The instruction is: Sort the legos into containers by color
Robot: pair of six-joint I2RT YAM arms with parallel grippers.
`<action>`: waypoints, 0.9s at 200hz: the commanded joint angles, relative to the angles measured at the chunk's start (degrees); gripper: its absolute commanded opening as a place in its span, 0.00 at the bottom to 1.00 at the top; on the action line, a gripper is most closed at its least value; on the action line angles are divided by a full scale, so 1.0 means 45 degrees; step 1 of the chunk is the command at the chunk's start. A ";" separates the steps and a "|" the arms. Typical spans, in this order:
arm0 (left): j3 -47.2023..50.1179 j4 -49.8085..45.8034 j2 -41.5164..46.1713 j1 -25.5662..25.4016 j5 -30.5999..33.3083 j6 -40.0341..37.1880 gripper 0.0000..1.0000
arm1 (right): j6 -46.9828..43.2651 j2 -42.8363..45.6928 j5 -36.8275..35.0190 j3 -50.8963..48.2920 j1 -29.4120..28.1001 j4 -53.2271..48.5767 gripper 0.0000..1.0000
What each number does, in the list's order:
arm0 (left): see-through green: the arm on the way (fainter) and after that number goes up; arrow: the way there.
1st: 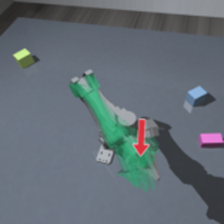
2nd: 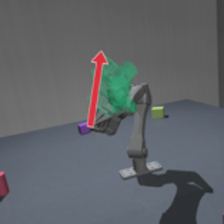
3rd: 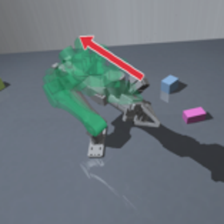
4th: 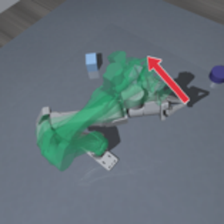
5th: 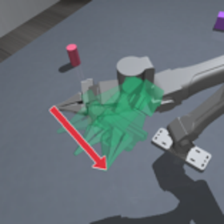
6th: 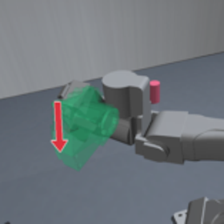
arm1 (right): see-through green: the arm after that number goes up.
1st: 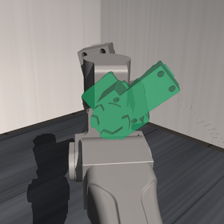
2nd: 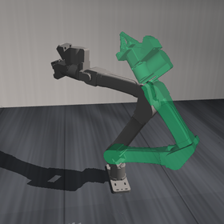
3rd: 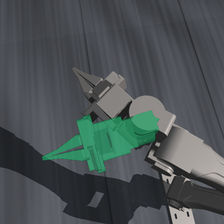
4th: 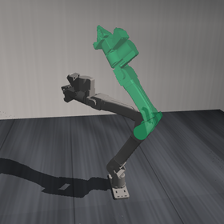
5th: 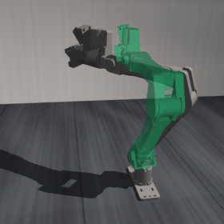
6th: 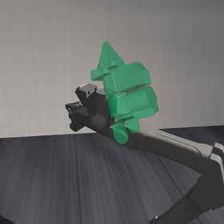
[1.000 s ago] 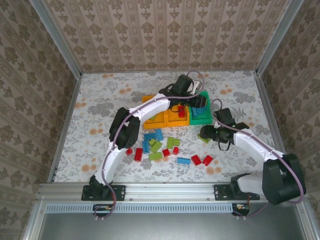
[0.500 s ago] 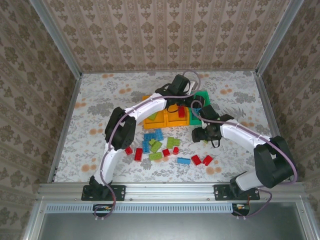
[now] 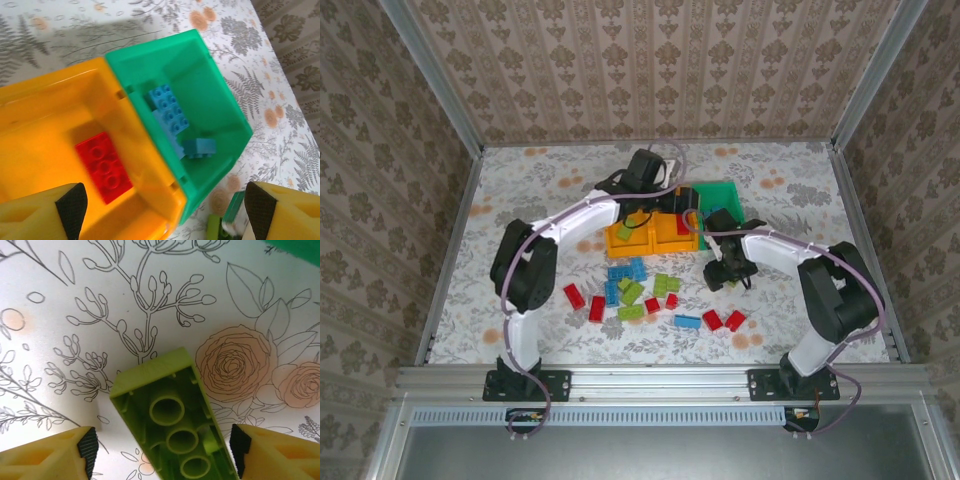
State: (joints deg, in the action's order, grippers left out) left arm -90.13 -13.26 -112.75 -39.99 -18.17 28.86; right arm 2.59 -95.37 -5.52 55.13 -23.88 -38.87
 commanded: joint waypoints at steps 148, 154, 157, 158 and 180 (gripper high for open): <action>0.7535 -0.0282 0.7231 0.3878 0.3372 0.0162 1.00 | 0.5737 -0.0763 0.8598 0.4210 -0.1002 0.6267 0.29; 0.7602 -0.0432 0.7252 0.3976 0.3408 0.0204 1.00 | 0.6004 -0.1169 0.8536 0.4670 -0.1123 0.6160 0.29; 0.7638 -0.0492 0.7261 0.4024 0.3411 0.0207 1.00 | 0.6106 -0.1399 0.8490 0.4900 -0.1176 0.6126 0.29; 0.7651 -0.0521 0.7262 0.4033 0.3412 0.0197 1.00 | 0.6144 -0.1450 0.8472 0.4957 -0.1187 0.6113 0.29; 0.7925 -0.0793 0.7281 0.4213 0.3528 0.0227 1.00 | 0.7027 -0.2670 0.7854 0.6066 -0.1446 0.6138 0.30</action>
State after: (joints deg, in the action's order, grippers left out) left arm -55.86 -14.24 -81.36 -21.63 -4.03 29.63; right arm 26.15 -102.15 29.02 78.15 -29.21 -12.75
